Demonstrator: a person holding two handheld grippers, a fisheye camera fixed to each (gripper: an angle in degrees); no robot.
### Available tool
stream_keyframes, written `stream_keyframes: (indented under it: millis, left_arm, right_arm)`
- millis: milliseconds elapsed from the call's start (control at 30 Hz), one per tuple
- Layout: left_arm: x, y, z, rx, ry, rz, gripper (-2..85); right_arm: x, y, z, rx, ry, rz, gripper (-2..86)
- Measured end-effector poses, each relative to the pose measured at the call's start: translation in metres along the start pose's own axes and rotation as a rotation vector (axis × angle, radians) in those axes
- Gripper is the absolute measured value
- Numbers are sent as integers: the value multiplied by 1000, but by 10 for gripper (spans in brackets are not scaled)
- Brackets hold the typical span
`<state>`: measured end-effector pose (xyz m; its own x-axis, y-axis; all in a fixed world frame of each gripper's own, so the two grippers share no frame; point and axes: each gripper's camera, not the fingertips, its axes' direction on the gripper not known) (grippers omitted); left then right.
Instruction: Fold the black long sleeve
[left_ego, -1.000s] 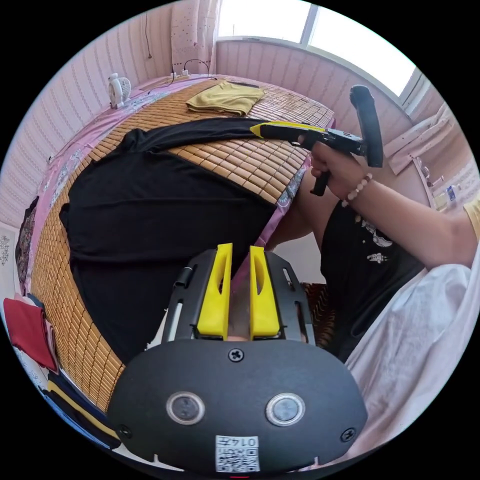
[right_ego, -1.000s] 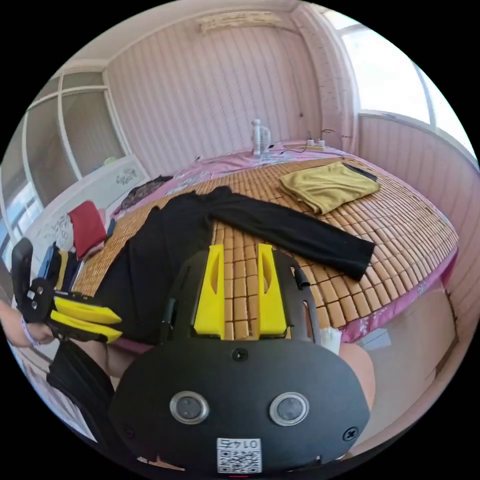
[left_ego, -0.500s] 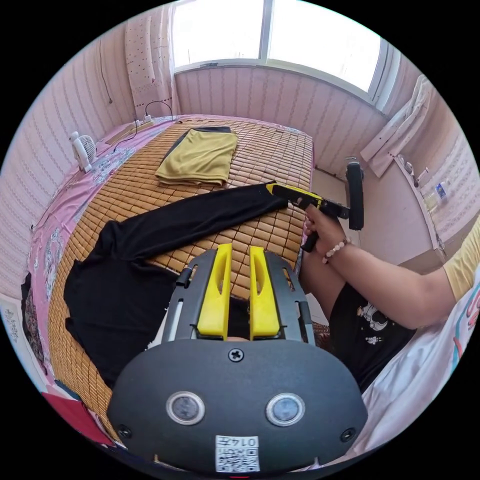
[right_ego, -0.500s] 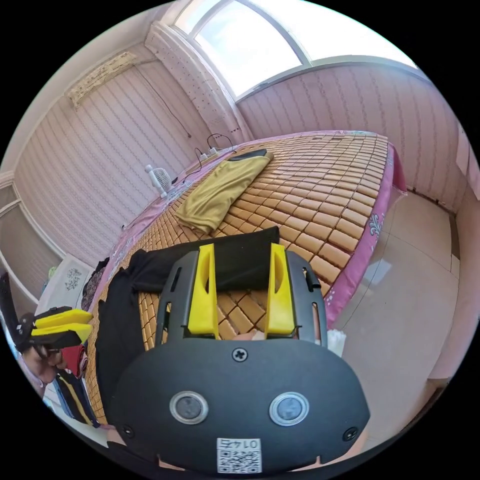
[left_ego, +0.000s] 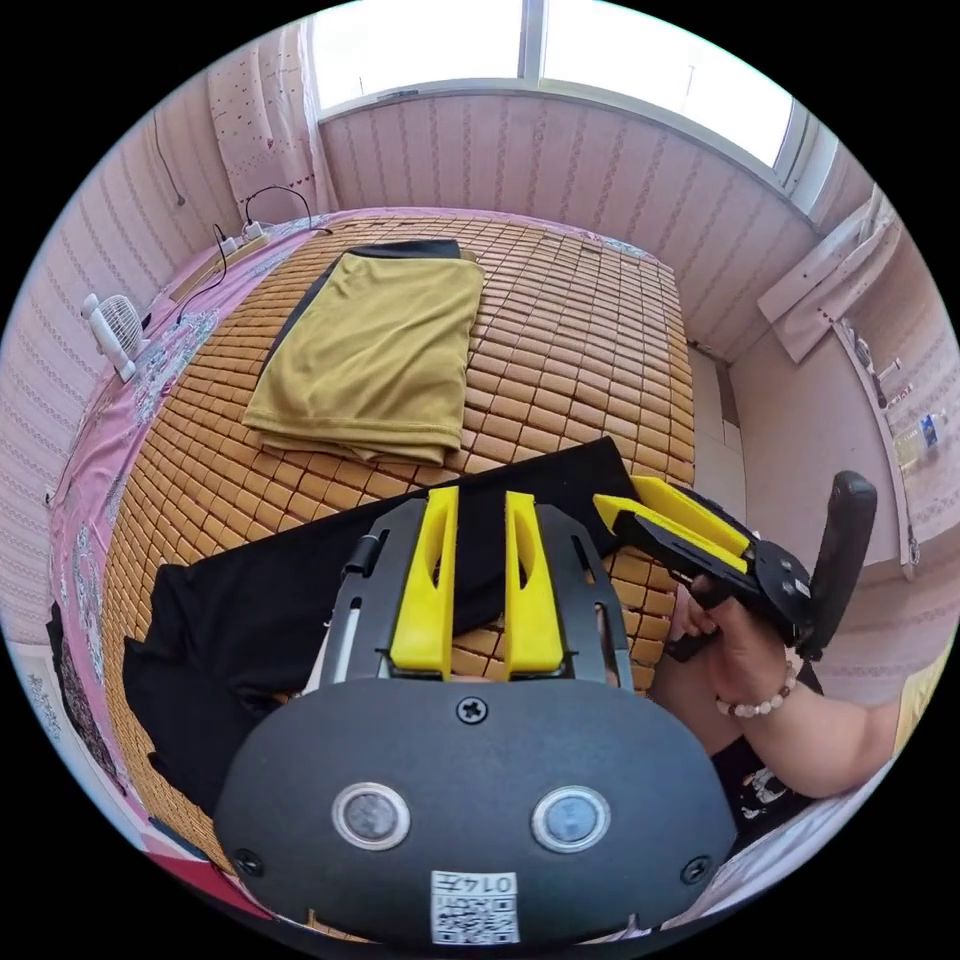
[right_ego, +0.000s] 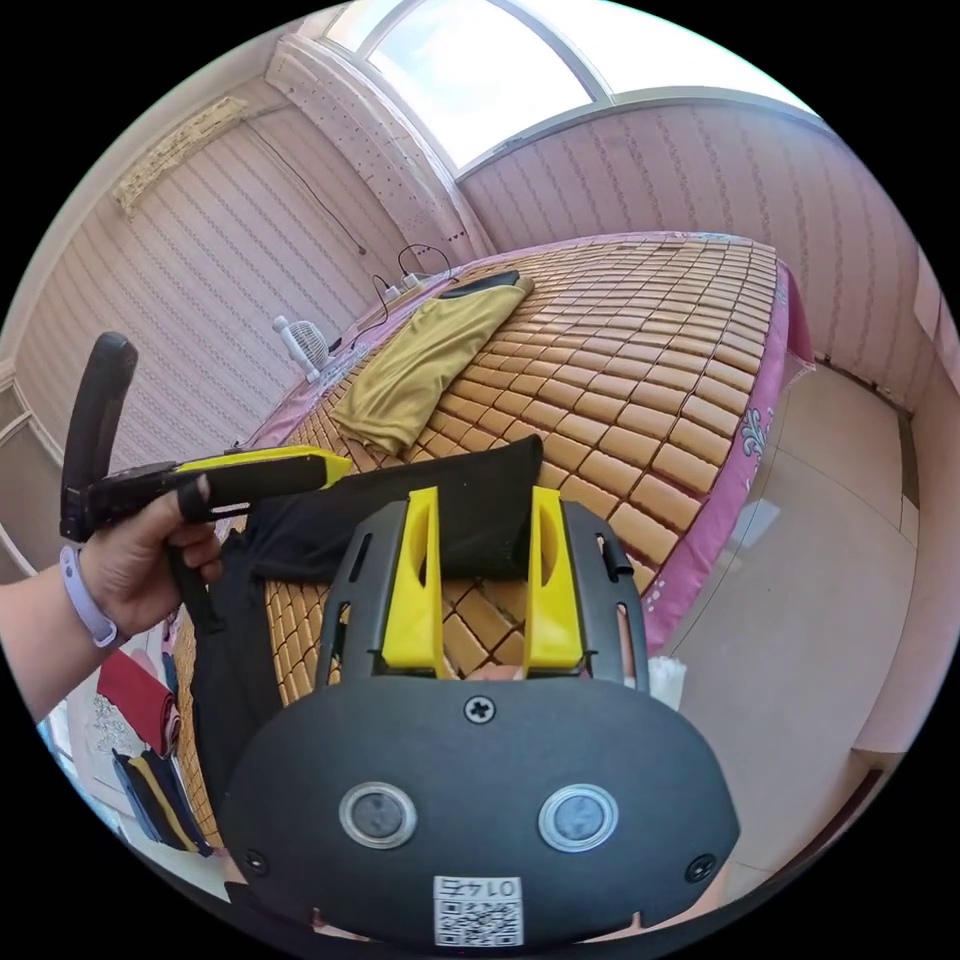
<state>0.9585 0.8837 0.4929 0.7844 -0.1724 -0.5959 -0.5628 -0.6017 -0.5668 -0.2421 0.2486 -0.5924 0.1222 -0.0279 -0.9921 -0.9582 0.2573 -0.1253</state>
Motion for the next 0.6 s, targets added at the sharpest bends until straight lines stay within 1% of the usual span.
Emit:
stream_keyframes:
  millis: [100,233,267,300,333,433,500,600]
  left_arm:
    - [-8,-15,32,-55,33,-42,100]
    - [-16,-17,79,-167,3,-87,102]
    - [-20,-9,81,-115,24,-110,99]
    - [-22,-4,83,-103,34,-126,96]
    - [-27,6,86,-73,50,-164,89]
    - [-33,27,92,-41,89,-172,50]
    - [-38,37,97,-63,128,-196,5]
    - [-40,59,98,-69,138,-234,-6]
  right_arm:
    - [-1,-4,1,33,28,-46,120]
    - [10,-15,20,-36,63,-6,83]
    - [16,-19,21,-33,70,40,60]
    - [20,-20,22,-37,64,66,48]
    - [28,-24,26,-57,31,116,36]
    - [43,-30,36,-98,-81,175,18]
    - [41,-33,41,-102,-106,161,13]
    - [29,-38,45,-86,-143,105,8]
